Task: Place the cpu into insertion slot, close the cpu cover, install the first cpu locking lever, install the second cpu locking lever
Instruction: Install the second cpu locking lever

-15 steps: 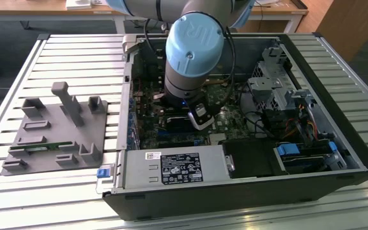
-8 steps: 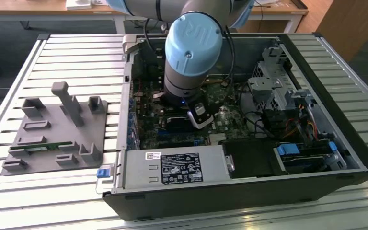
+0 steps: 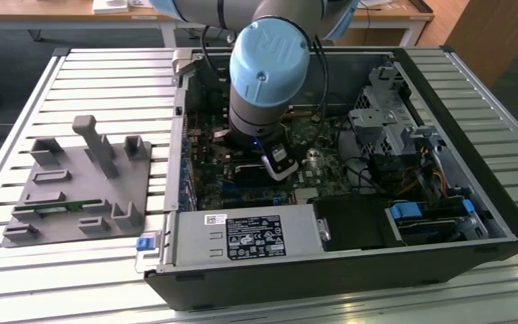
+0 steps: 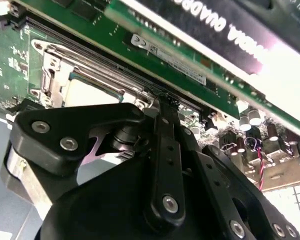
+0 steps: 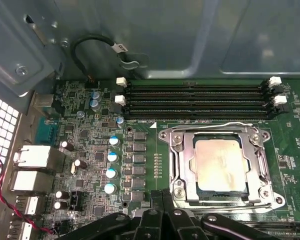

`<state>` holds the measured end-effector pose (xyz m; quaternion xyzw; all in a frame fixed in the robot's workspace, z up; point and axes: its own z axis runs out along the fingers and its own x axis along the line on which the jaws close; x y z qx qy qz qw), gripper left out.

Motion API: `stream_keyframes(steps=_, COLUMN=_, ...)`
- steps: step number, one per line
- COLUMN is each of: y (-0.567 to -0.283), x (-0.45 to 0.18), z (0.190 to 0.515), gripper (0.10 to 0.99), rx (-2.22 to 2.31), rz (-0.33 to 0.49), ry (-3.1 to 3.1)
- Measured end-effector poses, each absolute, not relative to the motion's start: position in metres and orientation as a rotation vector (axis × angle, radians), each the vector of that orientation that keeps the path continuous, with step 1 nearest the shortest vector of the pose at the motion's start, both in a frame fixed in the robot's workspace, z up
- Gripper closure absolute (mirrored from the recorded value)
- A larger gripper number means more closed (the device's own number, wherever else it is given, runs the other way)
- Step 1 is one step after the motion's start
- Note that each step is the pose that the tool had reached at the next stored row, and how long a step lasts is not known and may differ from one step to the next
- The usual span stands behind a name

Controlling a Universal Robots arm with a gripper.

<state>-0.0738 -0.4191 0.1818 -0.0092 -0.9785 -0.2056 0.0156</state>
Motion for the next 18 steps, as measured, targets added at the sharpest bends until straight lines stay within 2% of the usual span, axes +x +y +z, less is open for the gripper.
stream_keyframes(steps=6, y=-0.419, x=-0.074, z=0.188, gripper=0.98, rx=-0.028, rz=-0.642, ry=-3.043)
stream_keyframes(steps=18, y=-0.418, x=-0.074, z=0.221, gripper=0.98, rx=-0.029, rz=-0.646, ry=-3.042)
